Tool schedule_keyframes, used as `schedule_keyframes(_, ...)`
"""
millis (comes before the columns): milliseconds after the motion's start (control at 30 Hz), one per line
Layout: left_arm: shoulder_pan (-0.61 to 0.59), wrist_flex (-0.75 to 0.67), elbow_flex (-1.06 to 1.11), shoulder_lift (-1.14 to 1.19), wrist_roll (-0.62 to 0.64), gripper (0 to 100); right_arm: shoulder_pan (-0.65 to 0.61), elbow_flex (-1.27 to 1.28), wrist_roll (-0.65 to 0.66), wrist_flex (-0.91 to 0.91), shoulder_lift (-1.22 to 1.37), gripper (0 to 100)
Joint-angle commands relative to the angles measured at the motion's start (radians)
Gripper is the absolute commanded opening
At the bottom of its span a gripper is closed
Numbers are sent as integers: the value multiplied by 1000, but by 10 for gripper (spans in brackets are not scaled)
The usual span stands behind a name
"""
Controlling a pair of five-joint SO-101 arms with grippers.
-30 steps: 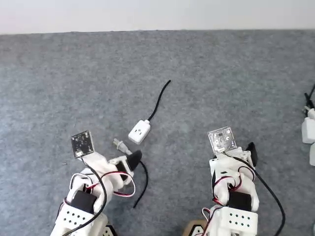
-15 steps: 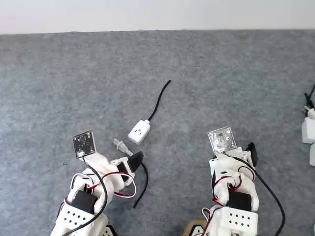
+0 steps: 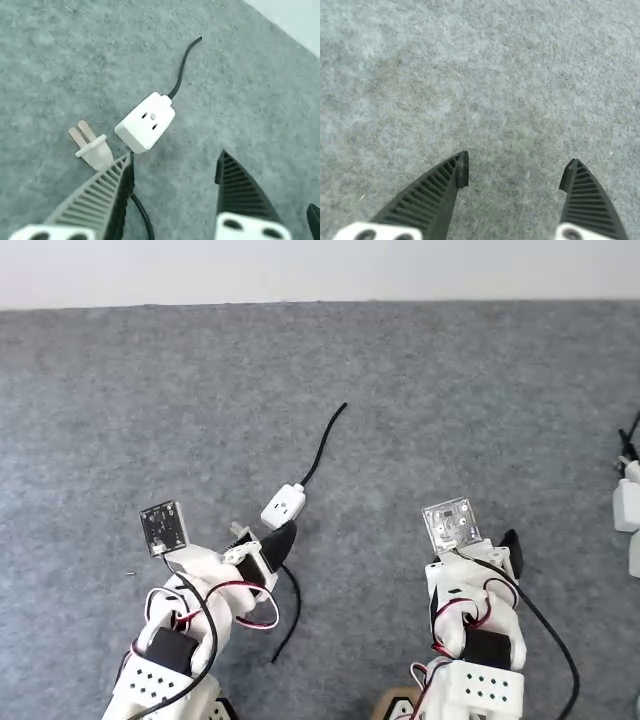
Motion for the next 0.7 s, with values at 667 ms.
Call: schedule_keyframes(667, -110, 509, -679, 454, -322, 250, -10, 0, 11, -19, -13, 314)
